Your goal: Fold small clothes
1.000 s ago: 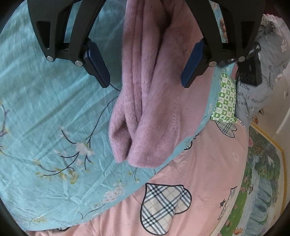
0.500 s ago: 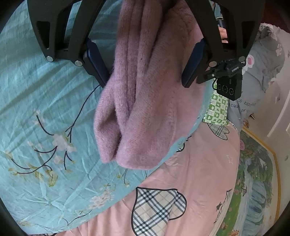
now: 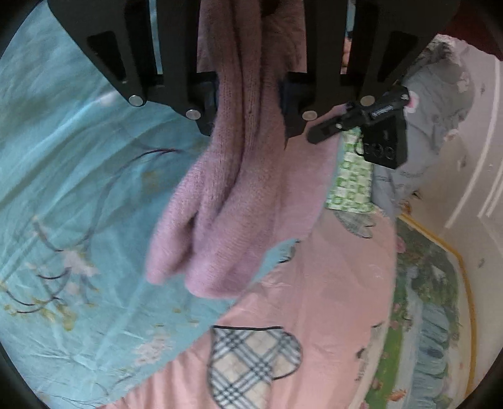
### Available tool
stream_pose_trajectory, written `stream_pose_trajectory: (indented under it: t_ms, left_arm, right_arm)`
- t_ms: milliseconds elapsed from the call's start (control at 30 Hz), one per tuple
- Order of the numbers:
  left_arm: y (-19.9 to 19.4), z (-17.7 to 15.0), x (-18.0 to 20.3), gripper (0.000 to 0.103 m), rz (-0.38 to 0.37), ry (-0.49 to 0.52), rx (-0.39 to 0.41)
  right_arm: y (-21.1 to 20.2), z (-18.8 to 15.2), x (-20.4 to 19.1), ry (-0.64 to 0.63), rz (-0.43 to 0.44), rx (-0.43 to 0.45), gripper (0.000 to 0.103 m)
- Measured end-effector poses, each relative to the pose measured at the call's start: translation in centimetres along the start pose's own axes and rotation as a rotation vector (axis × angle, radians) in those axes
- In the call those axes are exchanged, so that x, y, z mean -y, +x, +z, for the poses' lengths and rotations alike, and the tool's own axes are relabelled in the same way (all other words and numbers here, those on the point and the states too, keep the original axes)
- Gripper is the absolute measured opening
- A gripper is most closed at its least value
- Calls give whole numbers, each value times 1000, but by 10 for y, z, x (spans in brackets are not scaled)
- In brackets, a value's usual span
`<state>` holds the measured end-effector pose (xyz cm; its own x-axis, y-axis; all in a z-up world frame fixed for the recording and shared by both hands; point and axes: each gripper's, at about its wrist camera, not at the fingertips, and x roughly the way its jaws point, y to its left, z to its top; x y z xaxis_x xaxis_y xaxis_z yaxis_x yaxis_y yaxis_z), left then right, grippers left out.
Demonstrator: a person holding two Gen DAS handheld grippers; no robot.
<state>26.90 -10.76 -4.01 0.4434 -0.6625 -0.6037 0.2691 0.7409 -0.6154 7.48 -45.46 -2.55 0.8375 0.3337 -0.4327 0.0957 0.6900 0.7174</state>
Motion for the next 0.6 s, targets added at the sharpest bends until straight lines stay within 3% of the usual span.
stream_pose_trajectory:
  t_ms: [133, 300, 600]
  left_arm:
    - [-59, -16, -12, 37, 23, -20, 60]
    - [-145, -47, -41, 37, 73, -66, 147]
    - [-226, -97, -107, 37, 168, -155, 203]
  right_arm:
    - [16, -14, -42, -60, 43, -47, 28]
    - [56, -43, -95, -105, 160, -121, 28]
    - [139, -103, -138, -105, 262, -276, 28]
